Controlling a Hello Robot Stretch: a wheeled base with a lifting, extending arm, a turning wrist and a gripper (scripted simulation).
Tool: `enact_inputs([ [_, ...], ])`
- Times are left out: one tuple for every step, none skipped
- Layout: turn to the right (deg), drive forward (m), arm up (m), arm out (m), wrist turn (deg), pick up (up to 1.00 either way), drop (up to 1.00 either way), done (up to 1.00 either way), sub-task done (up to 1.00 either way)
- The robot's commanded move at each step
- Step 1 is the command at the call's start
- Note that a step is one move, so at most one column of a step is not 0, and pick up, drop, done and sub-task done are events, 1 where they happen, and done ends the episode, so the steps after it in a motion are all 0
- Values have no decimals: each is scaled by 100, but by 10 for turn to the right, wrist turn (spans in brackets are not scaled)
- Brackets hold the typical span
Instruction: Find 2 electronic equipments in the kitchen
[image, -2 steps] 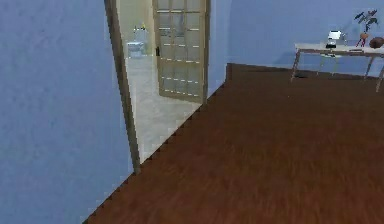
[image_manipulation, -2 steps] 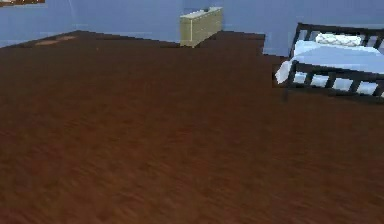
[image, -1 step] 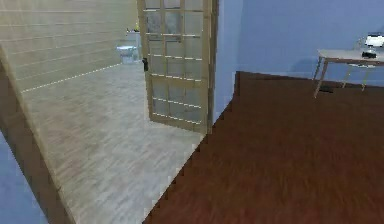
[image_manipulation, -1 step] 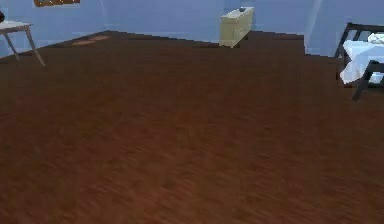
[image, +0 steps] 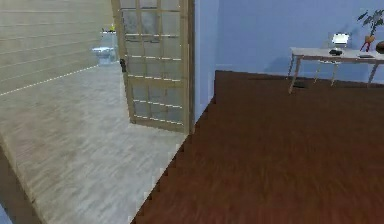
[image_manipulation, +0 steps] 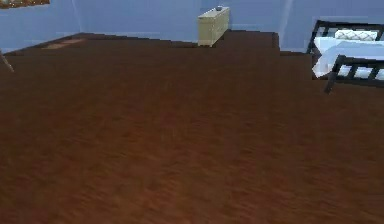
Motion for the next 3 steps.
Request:
enact_inputs([
  [0,65,0,0,0,0,0,0,0],
  [-210,0,0,0,0,0,0,0,0],
  [0,45,0,0,0,0,0,0,0],
])
